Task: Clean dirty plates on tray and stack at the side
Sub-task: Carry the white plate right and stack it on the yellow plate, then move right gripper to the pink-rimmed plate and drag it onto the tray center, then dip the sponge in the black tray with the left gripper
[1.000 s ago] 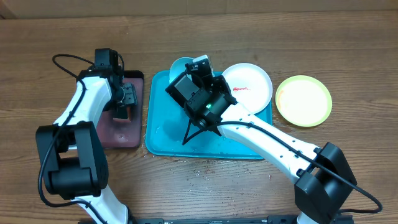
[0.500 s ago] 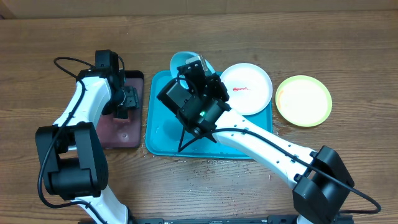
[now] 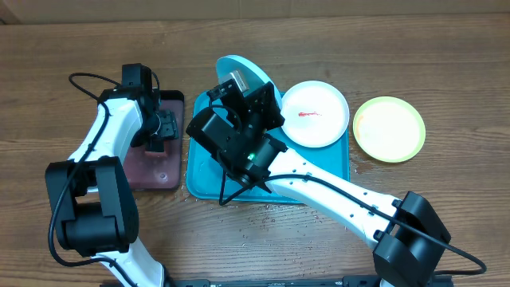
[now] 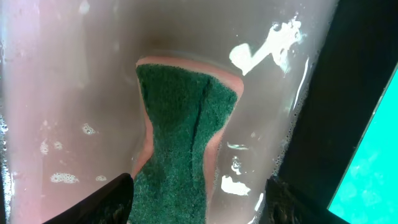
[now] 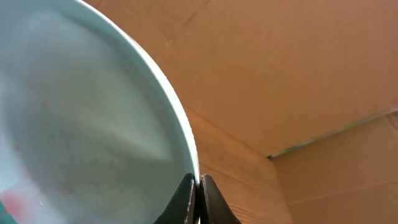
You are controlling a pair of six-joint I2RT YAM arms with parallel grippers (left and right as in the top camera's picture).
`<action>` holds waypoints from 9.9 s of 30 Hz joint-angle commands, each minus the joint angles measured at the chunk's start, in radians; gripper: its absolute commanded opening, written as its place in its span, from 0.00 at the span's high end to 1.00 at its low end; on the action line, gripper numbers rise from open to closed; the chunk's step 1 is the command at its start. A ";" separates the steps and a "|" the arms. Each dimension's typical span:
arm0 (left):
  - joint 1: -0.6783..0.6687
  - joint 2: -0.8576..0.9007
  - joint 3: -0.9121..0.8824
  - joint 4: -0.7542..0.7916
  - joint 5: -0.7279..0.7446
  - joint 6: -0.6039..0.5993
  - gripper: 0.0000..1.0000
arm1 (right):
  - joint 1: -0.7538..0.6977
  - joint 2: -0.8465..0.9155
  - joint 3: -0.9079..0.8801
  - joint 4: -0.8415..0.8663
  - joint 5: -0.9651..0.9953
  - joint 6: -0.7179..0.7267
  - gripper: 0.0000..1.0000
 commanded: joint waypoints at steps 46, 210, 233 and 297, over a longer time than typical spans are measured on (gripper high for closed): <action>-0.007 -0.024 0.019 -0.014 0.001 0.012 0.35 | -1.312 -0.129 -0.257 -0.327 -1.433 0.606 0.96; 0.023 -0.291 -0.181 0.143 0.109 0.008 0.96 | -0.511 0.009 -0.262 0.069 -1.362 0.461 0.96; 0.145 -0.476 -0.335 0.315 0.327 0.085 0.96 | -0.511 0.119 -0.262 0.034 -1.362 0.370 0.96; -0.150 -0.323 -0.335 0.374 0.501 0.091 0.96 | -0.452 0.119 -0.262 -0.021 -1.344 0.237 0.96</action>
